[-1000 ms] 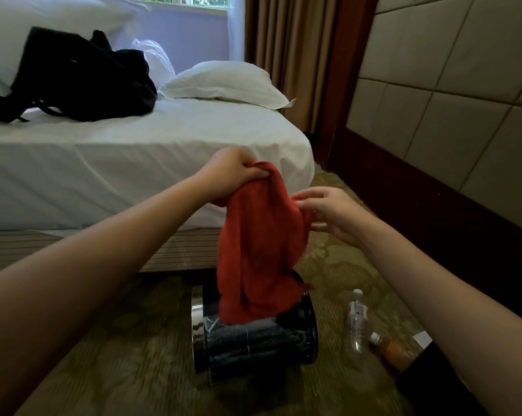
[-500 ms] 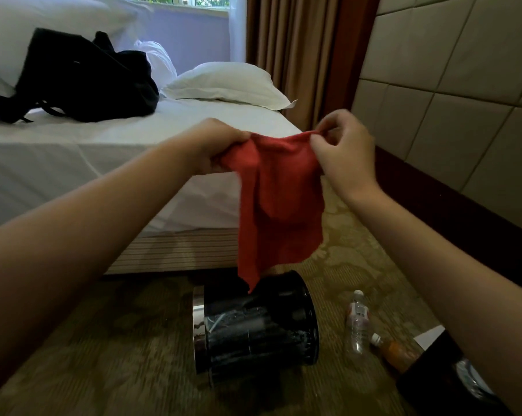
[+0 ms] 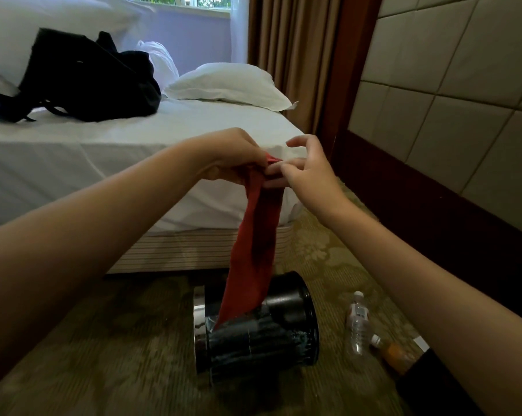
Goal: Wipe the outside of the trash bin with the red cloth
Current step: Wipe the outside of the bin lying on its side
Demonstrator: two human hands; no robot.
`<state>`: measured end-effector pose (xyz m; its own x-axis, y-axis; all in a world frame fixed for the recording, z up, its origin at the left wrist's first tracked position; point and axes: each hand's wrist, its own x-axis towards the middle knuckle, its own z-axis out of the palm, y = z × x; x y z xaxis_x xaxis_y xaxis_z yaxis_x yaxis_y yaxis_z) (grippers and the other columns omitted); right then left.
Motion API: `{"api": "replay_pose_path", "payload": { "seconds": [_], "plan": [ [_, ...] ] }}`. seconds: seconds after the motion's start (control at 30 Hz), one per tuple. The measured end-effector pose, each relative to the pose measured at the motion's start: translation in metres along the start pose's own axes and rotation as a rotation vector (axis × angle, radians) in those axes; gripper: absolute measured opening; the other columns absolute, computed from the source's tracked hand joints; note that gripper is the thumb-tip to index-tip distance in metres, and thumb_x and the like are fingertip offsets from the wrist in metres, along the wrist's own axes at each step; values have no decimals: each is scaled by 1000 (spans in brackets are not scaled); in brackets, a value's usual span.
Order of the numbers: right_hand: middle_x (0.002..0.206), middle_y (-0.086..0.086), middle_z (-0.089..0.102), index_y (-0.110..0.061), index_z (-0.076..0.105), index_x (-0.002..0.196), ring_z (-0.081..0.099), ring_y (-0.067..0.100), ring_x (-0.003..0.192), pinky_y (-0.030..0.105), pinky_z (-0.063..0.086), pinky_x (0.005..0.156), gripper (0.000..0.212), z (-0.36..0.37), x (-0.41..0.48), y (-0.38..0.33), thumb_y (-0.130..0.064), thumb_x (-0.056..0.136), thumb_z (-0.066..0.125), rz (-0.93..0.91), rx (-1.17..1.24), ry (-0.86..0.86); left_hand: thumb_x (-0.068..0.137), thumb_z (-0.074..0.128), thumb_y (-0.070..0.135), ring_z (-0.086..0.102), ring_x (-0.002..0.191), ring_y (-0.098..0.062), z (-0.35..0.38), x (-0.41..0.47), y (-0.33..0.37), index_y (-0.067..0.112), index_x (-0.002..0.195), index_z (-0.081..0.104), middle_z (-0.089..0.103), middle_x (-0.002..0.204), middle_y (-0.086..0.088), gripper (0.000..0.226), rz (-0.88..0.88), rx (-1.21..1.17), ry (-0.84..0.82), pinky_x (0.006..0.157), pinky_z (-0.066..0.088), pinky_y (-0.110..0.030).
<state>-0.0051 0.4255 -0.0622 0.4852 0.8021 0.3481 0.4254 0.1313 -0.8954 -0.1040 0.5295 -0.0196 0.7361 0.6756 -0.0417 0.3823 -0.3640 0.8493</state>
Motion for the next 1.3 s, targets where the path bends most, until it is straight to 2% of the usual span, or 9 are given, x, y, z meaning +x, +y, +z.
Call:
{"api": "replay_pose_path", "payload": {
  "seconds": [0.2,0.3,0.5,0.63,0.73,0.9,1.03,1.2,1.3],
  "plan": [
    [99,5,57,-14,58,101,56,15,90,24,46,79,21,-15,11,1,-16,82,67,39,-315,-51,91,48,5,54,72,-15,-3,-7,-6,5,101,64,58,80,-7,18,230,155,-22,72,52,-31],
    [84,3,61,-11,57,88,57,10,77,7,43,58,9,-25,10,-2,-12,85,65,71,-244,-154,93,47,8,51,80,-16,-6,-6,-9,6,107,64,57,87,-6,22,351,292,56,72,45,-28],
    [84,17,64,-17,49,78,63,32,86,42,51,80,21,-39,19,-10,-12,81,69,-119,-427,-31,94,49,16,49,86,-12,-8,-2,-16,8,105,64,56,90,1,20,538,509,176,64,30,-19],
    [90,20,66,-12,55,100,64,30,87,42,52,79,23,-42,20,-12,-17,82,69,-102,-334,-8,94,50,18,50,82,-10,-15,-1,-16,8,100,66,59,88,0,20,545,445,197,62,36,-12],
    [86,11,63,-8,63,93,62,20,81,34,55,74,14,-40,20,-17,-19,85,67,-47,-337,-73,95,48,19,49,71,-10,-15,-1,-16,7,98,65,56,80,3,21,526,484,196,62,35,-6],
    [76,13,59,4,56,100,56,16,66,17,49,51,20,-37,14,-27,-14,90,59,-99,-246,-65,95,50,31,47,59,-7,-14,-3,-26,12,80,60,46,64,3,26,333,-50,88,58,50,-20],
    [71,10,56,-2,53,95,52,15,61,17,43,48,13,-31,15,-36,-13,91,58,-189,-212,-14,93,46,45,53,69,-17,-7,1,-32,7,97,61,55,78,-7,41,200,-543,92,67,50,-32],
    [69,10,60,-11,49,82,56,7,55,20,44,52,13,-27,24,-45,-9,89,61,-241,-57,97,79,9,77,69,87,-17,22,-2,-55,22,119,57,72,95,-1,83,80,-830,-427,76,56,-32],
    [71,-3,54,-18,49,79,58,10,67,27,50,58,16,-36,37,-41,-14,85,63,-194,-111,273,81,34,61,68,92,-17,47,-13,-72,18,113,62,72,102,-3,61,27,-759,-603,83,55,-35]
  ]
}}
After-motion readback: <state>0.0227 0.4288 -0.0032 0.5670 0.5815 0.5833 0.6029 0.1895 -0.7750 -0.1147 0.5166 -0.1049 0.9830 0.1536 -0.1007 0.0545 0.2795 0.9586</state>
